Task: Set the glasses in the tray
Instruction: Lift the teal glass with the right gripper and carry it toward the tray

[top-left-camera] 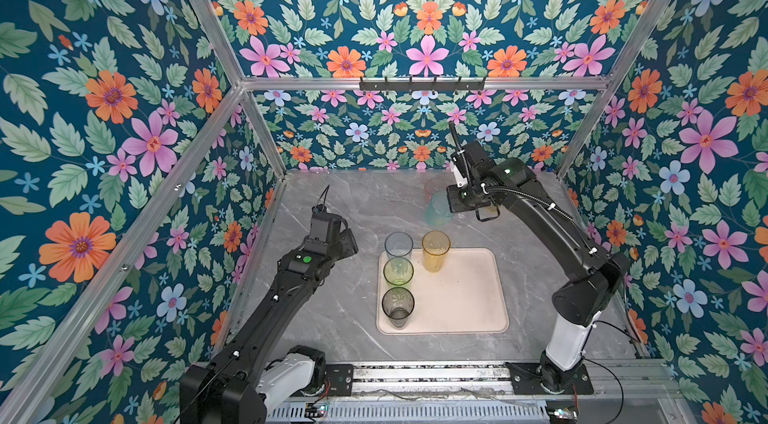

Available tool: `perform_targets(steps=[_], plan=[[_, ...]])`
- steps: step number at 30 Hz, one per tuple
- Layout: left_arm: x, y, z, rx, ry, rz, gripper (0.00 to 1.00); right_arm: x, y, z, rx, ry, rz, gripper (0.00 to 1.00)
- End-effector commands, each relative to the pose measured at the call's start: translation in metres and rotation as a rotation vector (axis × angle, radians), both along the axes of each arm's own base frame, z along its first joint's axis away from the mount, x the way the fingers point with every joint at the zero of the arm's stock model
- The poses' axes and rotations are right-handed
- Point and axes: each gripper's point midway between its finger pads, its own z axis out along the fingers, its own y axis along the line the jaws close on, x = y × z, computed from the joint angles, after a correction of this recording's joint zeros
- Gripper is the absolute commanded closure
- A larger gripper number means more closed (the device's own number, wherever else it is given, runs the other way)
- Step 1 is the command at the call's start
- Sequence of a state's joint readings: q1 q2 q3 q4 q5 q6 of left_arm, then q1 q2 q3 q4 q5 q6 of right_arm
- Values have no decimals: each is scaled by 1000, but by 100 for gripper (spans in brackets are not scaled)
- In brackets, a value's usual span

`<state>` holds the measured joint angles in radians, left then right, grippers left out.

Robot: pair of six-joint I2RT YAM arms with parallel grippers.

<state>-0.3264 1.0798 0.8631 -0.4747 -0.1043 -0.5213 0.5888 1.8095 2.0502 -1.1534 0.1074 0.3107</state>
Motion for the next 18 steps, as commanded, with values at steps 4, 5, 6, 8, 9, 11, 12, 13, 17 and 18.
perform_targets(steps=[4,5,6,8,9,11,12,13,17,18], plan=[[9,-1,5,-7,-25,12,28,-18,-19,12,-38,-24,-11,100],[9,-1,5,-9,-26,12,28,-22,-22,14,-41,-27,-12,100],[10,-1,5,-9,-26,11,29,-24,-24,14,-44,-27,-13,100],[11,-2,4,-10,-24,13,28,-31,-30,16,-53,-29,-12,100],[12,-2,3,-10,-23,14,29,-32,-31,13,-60,-22,-14,100],[13,-2,1,-8,-19,15,29,-43,-40,24,-55,-46,-16,100],[13,-2,1,-8,-19,16,29,-46,-43,23,-59,-45,-18,100],[13,-2,1,-6,-19,16,28,-49,-46,23,-63,-45,-21,100],[15,-2,1,-4,-22,19,28,-62,-56,19,-73,-37,-24,100],[16,-2,1,-4,-20,20,28,-65,-57,18,-72,-34,-24,100]])
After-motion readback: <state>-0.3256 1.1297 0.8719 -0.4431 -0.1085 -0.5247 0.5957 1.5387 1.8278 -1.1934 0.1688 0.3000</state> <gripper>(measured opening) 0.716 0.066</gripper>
